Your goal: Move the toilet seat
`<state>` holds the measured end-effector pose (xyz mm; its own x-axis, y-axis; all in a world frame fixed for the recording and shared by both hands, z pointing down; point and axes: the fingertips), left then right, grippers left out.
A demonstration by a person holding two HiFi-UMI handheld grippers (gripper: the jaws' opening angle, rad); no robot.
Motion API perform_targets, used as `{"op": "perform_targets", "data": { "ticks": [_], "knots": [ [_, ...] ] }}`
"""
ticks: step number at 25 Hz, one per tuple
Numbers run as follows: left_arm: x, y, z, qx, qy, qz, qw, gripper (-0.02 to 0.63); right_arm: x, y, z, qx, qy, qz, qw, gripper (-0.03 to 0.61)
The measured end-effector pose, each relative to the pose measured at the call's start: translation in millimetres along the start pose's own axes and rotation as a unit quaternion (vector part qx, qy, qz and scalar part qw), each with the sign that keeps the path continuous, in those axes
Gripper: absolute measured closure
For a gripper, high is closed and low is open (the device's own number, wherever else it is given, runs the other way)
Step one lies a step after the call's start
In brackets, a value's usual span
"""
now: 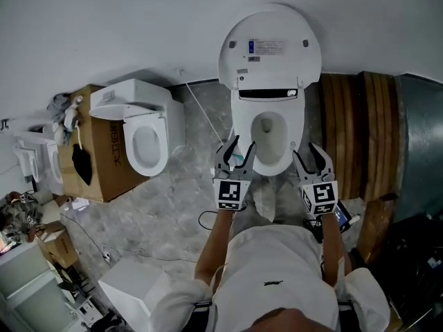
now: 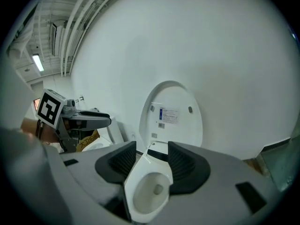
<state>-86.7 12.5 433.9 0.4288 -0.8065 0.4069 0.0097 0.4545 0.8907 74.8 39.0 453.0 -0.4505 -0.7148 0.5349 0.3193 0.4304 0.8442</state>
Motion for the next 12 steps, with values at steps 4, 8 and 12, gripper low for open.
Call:
{"op": "perform_targets", "data": {
  "ticks": [4,8,12],
  "knots": [
    [18,31,7,-0.013,-0.016,0.021,0.9996,0.433,23,33,-7,0.014,-0.014,0.024,1.000,0.354],
    [32,61,10,-0.024,-0.021,0.036,0.9988,0.421,42,62,-7,0.024,-0.037,0.037,0.998,0.354],
    [39,96,13,-0.036,-0.025,0.058,0.9974,0.410,57,93,-1,0.030,-0.062,0.048,0.996,0.333]
  ]
}}
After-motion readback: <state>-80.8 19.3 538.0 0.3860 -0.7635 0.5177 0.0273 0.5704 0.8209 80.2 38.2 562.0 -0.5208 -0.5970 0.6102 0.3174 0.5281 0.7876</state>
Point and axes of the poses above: the fingertips, and each gripper's own axes: x forward along the fingers, z to its left, y out of its underside, and after that the axes turned 11 degrees about -x, right-handed
